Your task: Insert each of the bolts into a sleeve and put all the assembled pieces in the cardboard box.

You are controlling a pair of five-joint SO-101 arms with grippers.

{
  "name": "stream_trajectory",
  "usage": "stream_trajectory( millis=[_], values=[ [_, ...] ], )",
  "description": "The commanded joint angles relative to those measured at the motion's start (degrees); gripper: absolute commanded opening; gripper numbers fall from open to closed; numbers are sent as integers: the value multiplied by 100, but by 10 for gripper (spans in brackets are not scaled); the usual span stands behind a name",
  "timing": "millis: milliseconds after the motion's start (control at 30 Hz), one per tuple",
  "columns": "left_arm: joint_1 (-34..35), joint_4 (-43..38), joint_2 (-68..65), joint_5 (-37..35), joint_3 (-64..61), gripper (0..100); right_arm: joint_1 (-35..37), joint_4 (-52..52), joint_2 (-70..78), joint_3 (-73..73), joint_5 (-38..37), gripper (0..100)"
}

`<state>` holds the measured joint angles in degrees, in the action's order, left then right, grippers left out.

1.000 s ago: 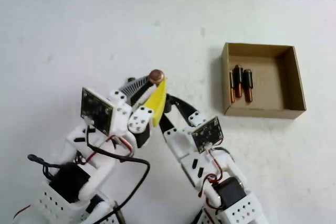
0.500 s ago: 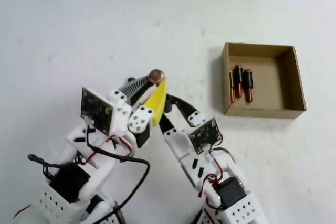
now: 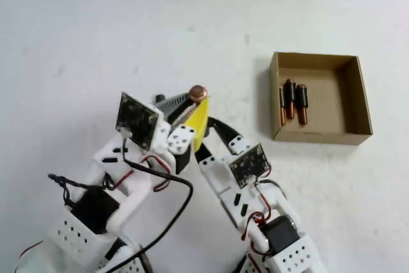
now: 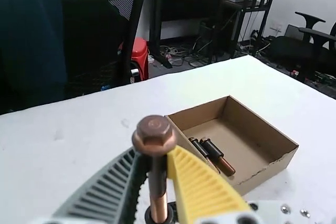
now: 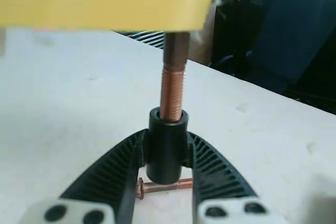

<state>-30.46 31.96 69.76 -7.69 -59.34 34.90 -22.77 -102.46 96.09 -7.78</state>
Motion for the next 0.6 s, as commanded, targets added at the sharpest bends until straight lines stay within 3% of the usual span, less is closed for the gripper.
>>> stream_trajectory(
  millis=[0,433,567],
  values=[
    [-48,-158,-48,-79,369,22,13,127,-84,79,-97,17],
    [-40,-211,-31,-88,-352,22,4,127,-84,79,-105,17],
    [40,-308,-22,-501,-484,23,4,92,-84,79,-105,17]
  ],
)
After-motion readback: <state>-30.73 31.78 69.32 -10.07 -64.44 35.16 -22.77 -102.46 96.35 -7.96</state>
